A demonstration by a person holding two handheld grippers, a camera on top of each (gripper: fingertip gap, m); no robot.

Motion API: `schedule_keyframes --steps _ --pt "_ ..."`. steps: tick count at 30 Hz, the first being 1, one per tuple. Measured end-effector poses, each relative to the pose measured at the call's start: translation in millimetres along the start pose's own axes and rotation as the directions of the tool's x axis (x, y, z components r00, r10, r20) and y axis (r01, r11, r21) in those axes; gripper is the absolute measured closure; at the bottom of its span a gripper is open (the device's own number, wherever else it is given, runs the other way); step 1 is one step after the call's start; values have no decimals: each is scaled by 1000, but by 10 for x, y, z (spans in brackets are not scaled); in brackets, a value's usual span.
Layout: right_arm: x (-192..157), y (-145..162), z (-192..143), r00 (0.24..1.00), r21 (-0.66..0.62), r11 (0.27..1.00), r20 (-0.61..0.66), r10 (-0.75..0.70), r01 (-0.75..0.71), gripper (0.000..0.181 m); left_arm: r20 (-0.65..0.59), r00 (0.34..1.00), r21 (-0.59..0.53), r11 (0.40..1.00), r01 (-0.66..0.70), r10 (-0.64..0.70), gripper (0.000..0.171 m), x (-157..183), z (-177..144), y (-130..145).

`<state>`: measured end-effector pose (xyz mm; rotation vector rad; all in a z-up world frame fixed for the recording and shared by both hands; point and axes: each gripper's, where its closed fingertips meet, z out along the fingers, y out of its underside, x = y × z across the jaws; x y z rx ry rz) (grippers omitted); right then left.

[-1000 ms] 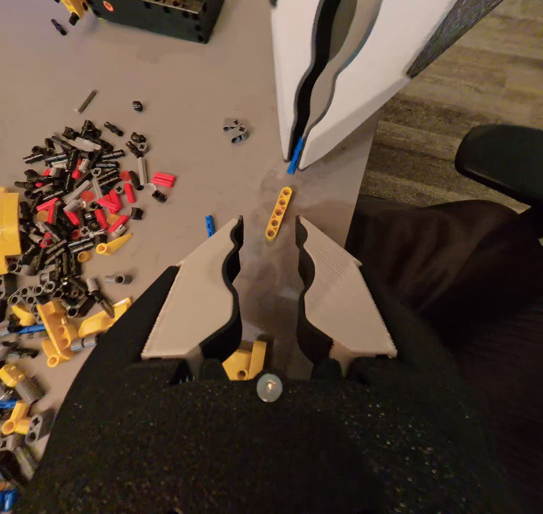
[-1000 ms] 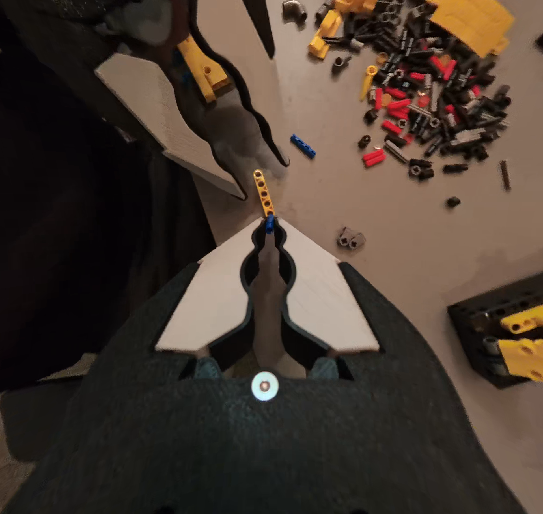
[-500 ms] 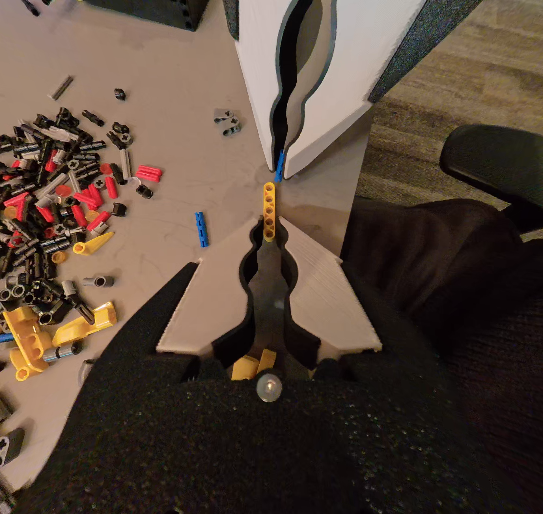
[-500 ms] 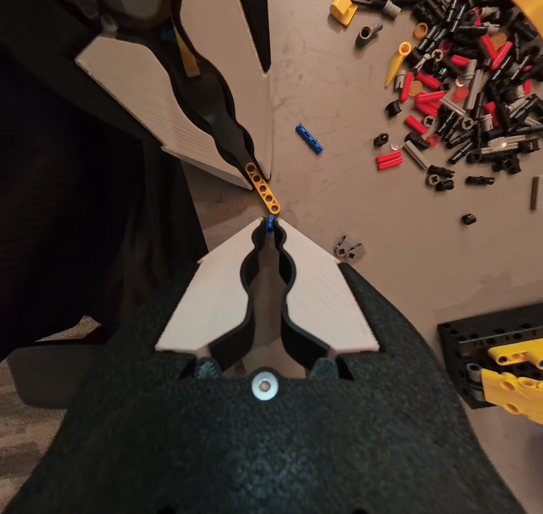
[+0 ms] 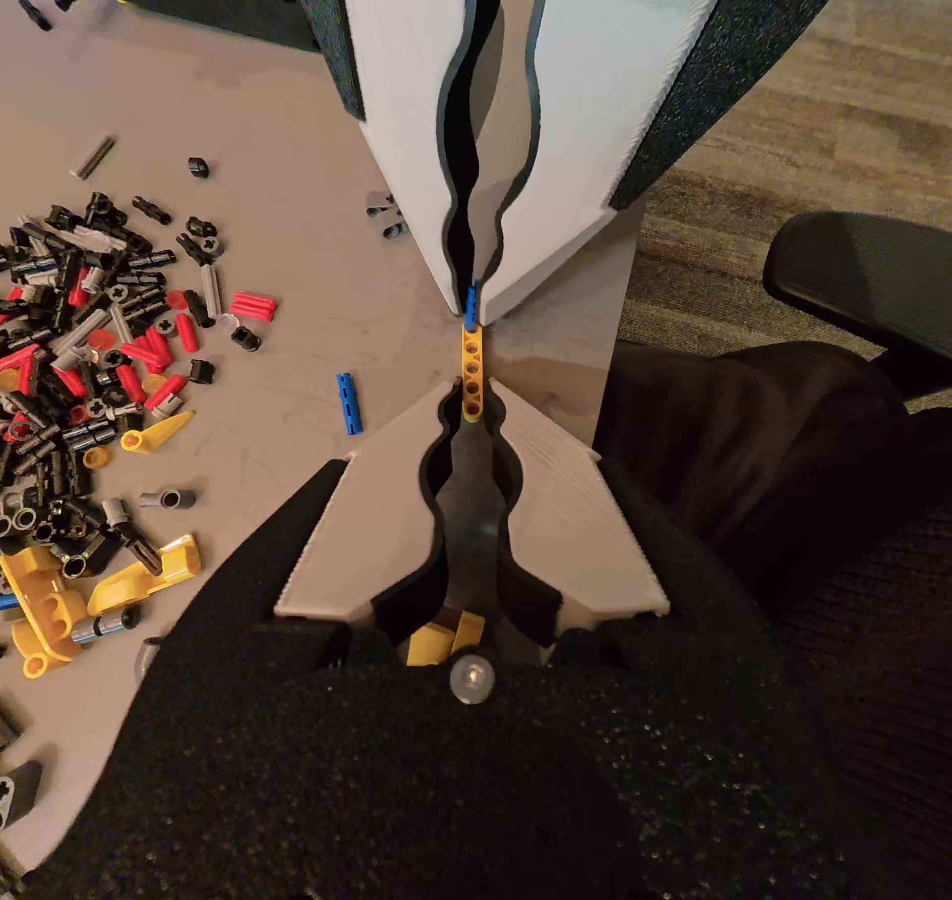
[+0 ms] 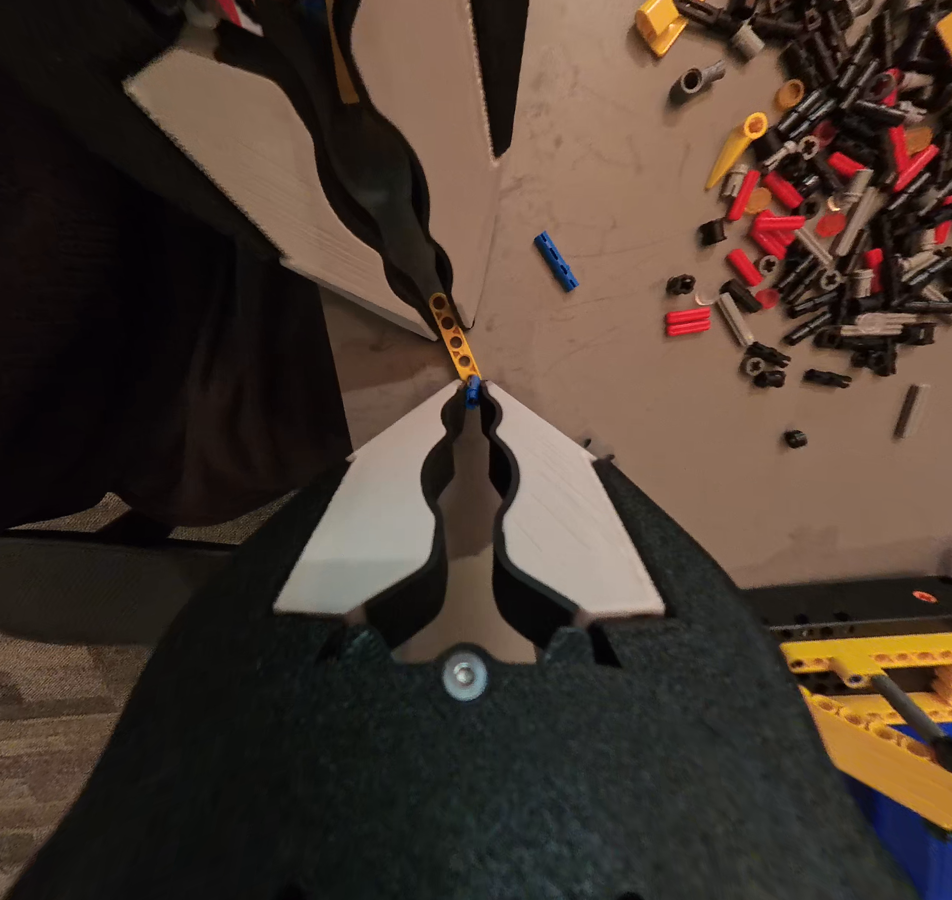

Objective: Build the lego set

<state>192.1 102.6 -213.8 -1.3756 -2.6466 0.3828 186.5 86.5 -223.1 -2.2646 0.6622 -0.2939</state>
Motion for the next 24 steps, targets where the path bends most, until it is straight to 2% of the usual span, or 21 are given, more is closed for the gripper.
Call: schedule_keyframes --steps 12,19,24 --pt "-12 15 11 997 -54 998 71 -12 16 177 -16 1000 3 1000 22 -22 165 -3 1 -1" --pt "-16 3 15 992 -82 996 118 41 -31 177 29 999 1 1000 -27 27 164 -4 3 1" --pt "-15 -7 19 984 -94 992 145 102 -89 178 12 1000 2 1000 -10 10 165 -4 2 1"
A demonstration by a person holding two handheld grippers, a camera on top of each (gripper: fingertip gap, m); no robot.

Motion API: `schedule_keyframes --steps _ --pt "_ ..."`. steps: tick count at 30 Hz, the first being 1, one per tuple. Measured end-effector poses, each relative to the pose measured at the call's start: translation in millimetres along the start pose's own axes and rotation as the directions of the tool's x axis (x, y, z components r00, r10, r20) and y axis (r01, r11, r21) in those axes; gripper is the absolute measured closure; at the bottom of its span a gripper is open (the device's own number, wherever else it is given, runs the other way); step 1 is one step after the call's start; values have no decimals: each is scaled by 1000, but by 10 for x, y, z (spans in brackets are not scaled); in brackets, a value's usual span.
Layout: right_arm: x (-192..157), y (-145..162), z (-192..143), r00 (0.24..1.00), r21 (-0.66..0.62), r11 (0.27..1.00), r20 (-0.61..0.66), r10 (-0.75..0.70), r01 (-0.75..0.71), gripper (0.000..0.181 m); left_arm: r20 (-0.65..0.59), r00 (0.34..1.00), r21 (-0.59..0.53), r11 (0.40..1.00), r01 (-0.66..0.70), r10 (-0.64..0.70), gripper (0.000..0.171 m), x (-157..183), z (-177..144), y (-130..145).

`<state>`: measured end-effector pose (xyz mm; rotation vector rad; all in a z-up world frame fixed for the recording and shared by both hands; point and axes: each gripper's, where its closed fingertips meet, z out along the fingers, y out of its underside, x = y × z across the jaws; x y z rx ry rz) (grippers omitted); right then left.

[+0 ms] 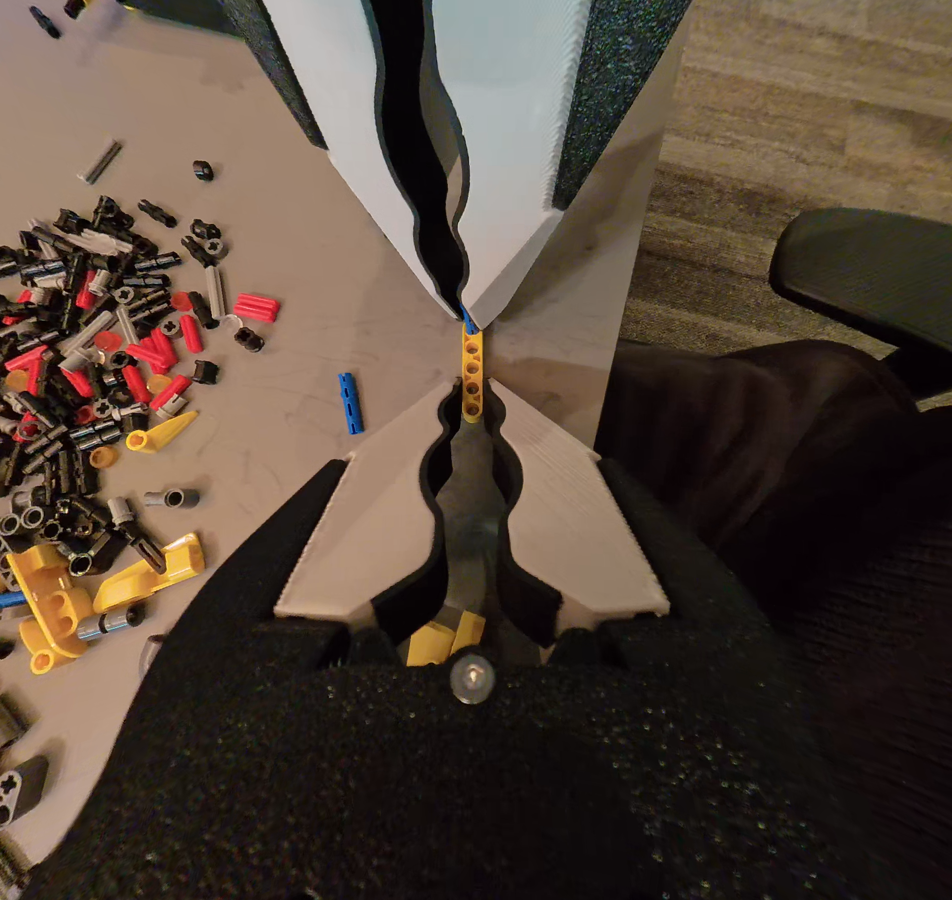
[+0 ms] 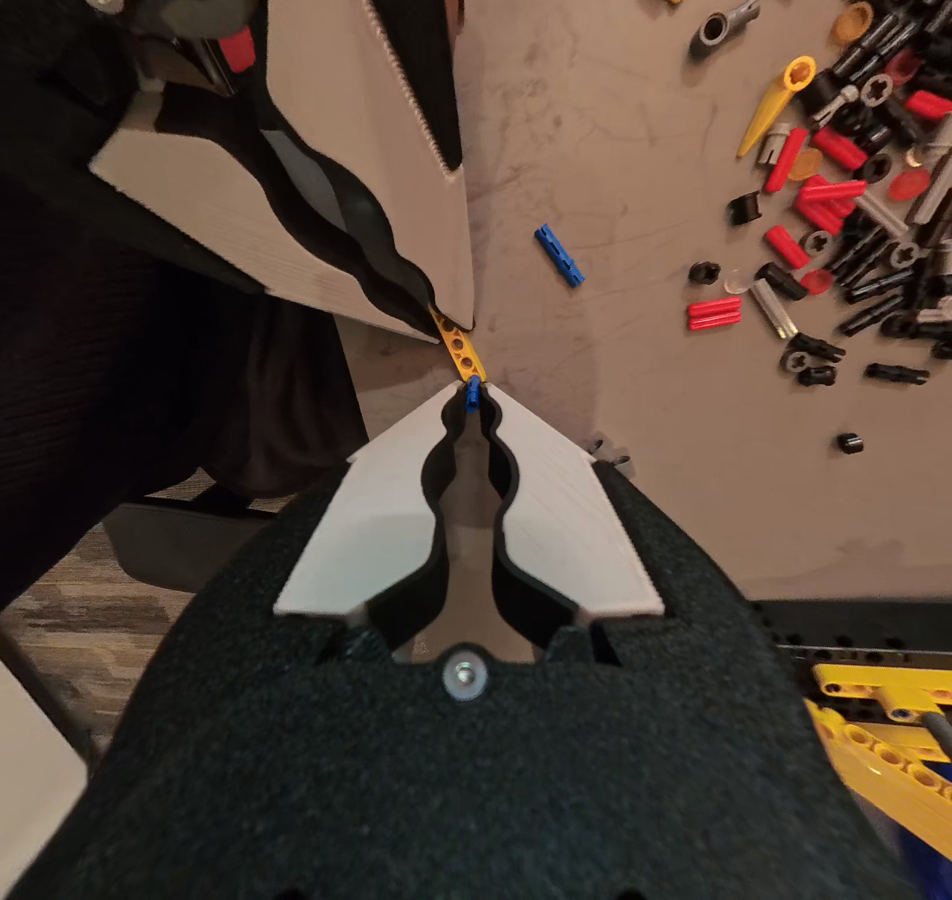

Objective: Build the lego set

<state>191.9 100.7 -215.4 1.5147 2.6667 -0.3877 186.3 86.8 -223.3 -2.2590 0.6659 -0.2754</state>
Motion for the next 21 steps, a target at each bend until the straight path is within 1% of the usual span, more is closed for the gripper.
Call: schedule_keyframes --steps 4,7,9,15,21 --pt "-2 -3 2 999 -25 999 4 45 -45 178 16 1000 -1 1000 -25 25 165 -1 1 1" --pt "-2 -1 1 994 -32 993 15 111 -111 178 13 1000 -1 1000 -21 21 164 -1 1 1" --pt "-5 16 1 992 -43 992 6 122 -122 177 9 1000 -1 1000 -16 16 164 -1 1 1" --pt "-11 9 7 997 -104 992 -15 72 -73 177 7 1000 0 1000 -15 15 164 -1 1 2" --pt "-17 3 12 998 -80 995 -33 61 -63 177 21 999 -1 1000 -28 28 164 -3 1 3"
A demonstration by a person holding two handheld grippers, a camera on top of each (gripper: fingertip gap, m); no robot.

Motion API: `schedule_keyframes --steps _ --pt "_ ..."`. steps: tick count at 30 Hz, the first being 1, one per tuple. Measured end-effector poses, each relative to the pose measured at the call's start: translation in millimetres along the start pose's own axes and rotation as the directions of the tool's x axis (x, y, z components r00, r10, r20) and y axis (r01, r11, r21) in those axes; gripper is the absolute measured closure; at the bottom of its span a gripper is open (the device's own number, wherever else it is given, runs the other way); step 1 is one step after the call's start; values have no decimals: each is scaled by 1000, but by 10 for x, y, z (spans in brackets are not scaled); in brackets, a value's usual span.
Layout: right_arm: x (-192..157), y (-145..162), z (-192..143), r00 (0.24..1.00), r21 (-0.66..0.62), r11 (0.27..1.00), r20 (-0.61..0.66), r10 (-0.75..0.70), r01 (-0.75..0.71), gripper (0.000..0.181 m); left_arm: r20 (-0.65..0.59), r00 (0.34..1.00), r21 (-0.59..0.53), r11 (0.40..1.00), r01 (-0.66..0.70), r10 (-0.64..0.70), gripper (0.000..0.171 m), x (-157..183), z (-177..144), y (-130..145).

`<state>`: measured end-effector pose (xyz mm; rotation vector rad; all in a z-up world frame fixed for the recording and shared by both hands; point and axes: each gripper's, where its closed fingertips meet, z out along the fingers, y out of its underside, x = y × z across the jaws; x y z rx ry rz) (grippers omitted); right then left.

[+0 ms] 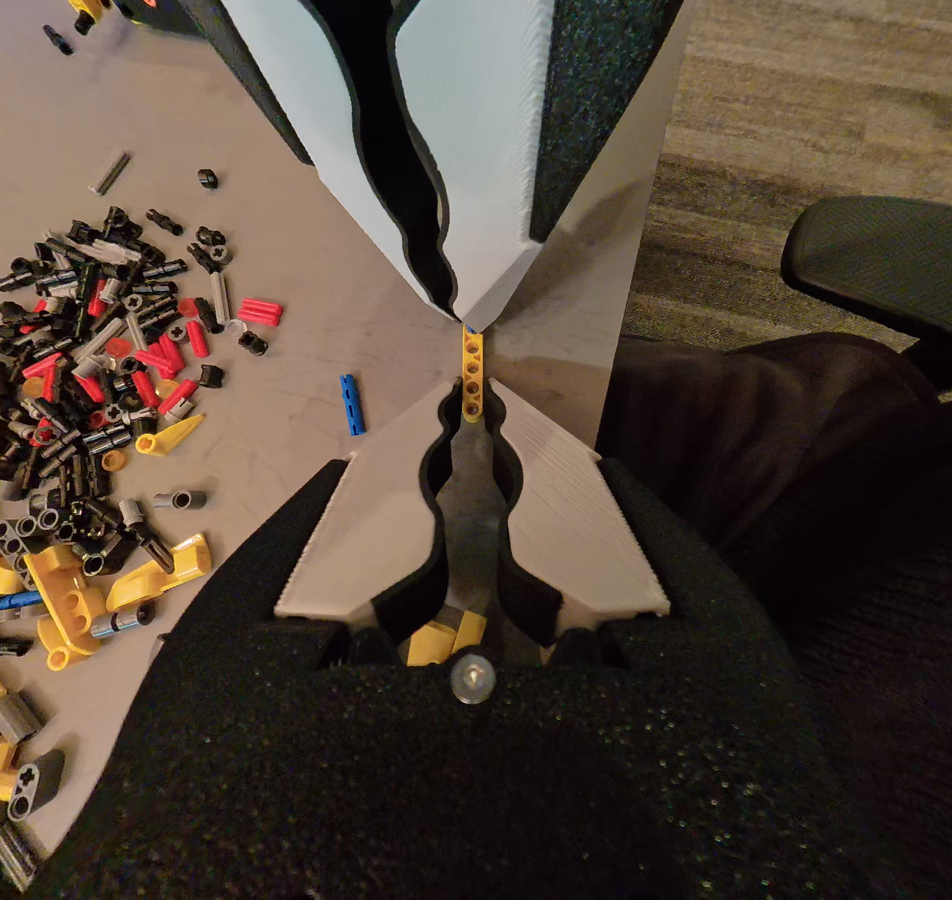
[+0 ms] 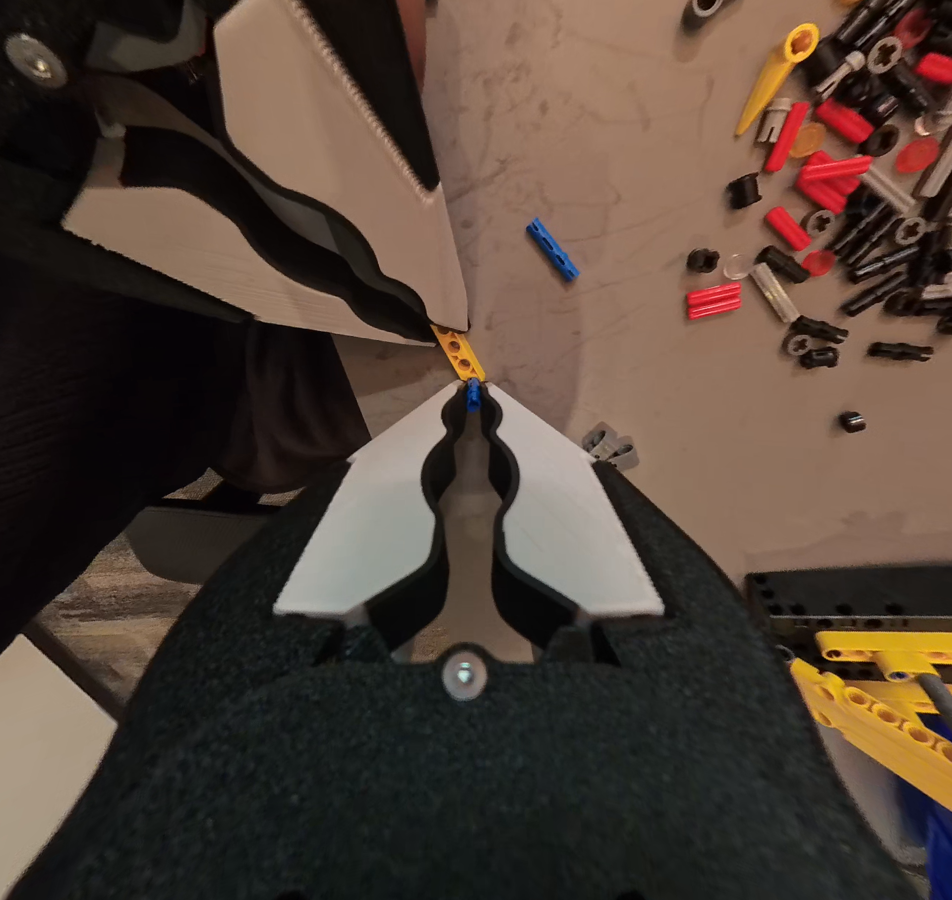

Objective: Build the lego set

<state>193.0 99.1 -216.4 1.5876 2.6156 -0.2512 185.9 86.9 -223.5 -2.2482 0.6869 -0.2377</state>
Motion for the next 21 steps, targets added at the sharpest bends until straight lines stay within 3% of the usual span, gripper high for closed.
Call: schedule_keyframes --steps 8,21 --pt "-7 -5 2 967 14 968 -57 -248 249 178 40 997 -2 998 -59 59 164 1 -1 4" --pt "8 -12 3 990 201 970 -7 -140 139 177 -11 1000 0 1000 -1 1 164 5 0 3"
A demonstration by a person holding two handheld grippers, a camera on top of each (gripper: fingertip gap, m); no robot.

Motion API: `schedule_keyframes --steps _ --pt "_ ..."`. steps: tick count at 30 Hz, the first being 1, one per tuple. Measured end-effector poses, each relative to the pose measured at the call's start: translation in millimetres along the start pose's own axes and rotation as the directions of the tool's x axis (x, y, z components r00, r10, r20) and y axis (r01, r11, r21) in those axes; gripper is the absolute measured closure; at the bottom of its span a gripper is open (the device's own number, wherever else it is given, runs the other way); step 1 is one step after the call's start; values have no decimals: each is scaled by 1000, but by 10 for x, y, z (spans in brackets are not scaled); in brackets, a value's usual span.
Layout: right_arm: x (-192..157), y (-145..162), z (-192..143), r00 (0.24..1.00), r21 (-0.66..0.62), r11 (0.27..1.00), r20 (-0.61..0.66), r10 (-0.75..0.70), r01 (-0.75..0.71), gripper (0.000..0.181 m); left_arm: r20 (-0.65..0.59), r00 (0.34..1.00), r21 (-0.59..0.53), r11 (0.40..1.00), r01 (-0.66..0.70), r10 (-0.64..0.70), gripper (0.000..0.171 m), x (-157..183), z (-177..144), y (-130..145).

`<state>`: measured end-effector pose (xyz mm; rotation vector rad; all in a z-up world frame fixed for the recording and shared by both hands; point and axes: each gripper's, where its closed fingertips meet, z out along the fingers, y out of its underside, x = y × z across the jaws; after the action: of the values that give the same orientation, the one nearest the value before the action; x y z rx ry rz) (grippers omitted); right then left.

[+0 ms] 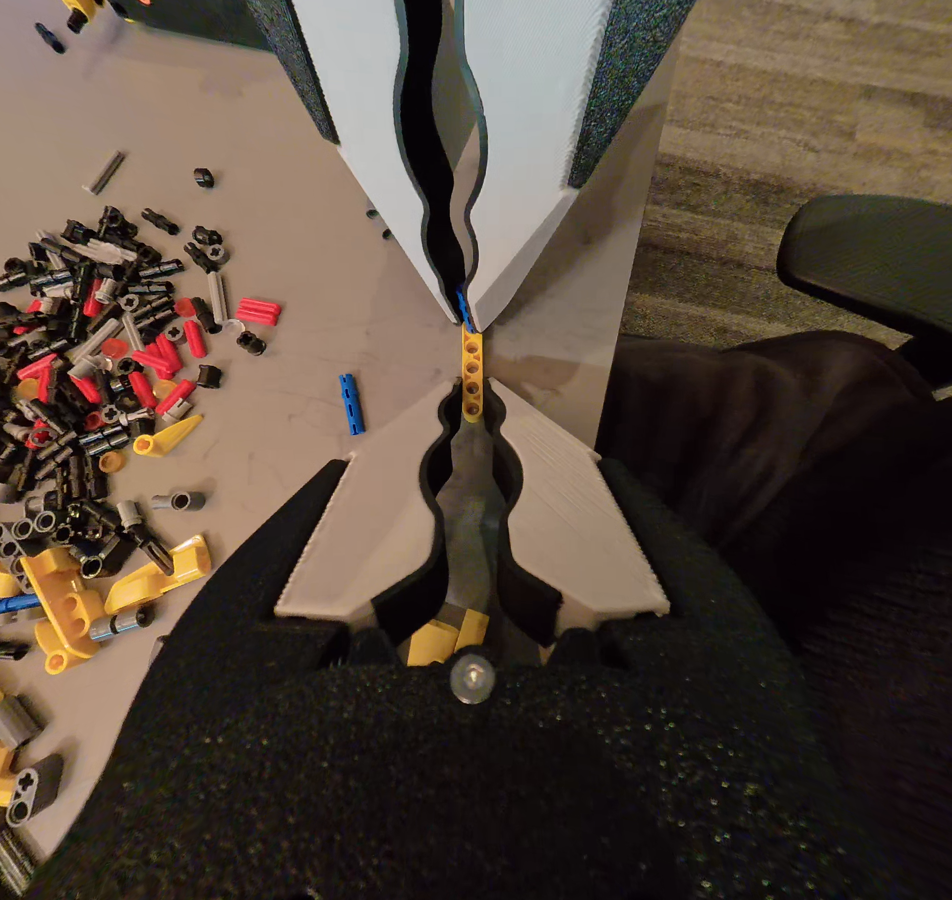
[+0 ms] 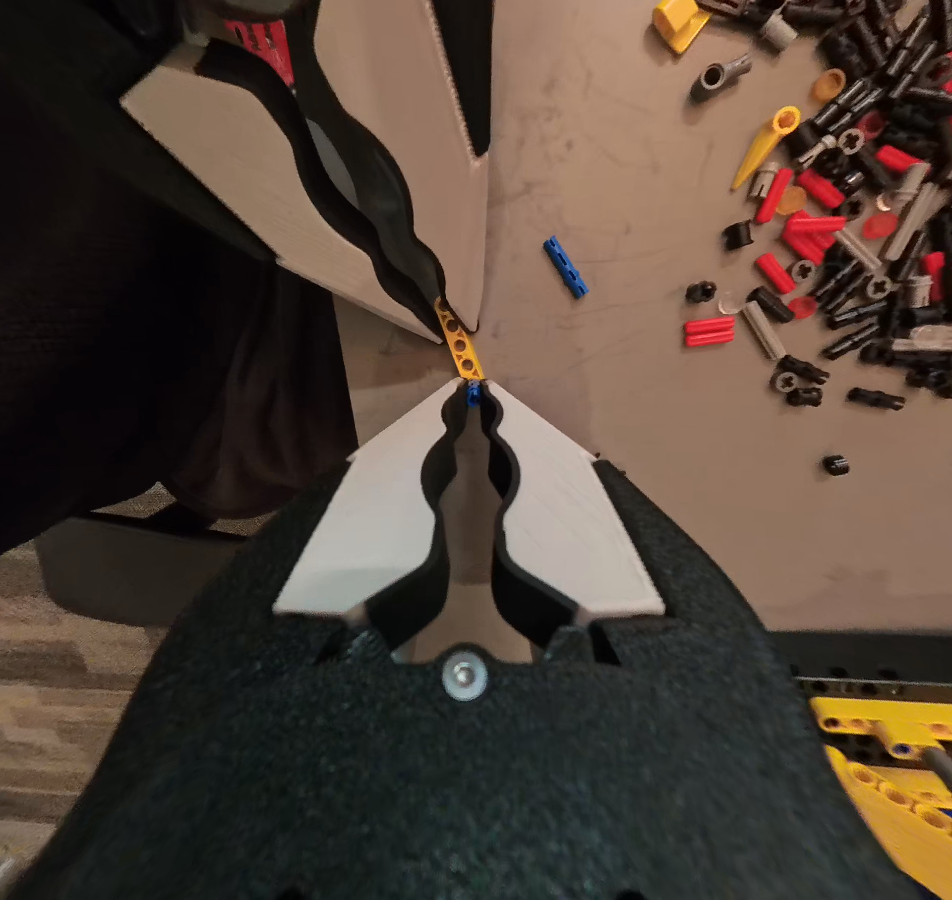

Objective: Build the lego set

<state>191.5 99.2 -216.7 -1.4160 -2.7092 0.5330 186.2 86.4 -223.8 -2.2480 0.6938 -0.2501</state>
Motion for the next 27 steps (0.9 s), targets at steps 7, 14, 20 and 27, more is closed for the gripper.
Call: schedule_keyframes --steps 7,14,20,27 --pt "3 -1 3 986 -68 984 -17 -165 164 177 -2 1000 0 1000 1 -1 164 0 -1 2" --pt "12 -19 15 1000 15 1000 0 2 -2 177 34 999 -2 999 -42 42 164 2 -4 10" --pt "18 -22 20 986 98 988 -100 133 -123 177 -5 1000 0 1000 -16 16 164 5 -5 10" --pt "-3 -23 28 986 132 980 49 -157 150 176 -31 999 1 1000 -21 21 164 6 -7 14"
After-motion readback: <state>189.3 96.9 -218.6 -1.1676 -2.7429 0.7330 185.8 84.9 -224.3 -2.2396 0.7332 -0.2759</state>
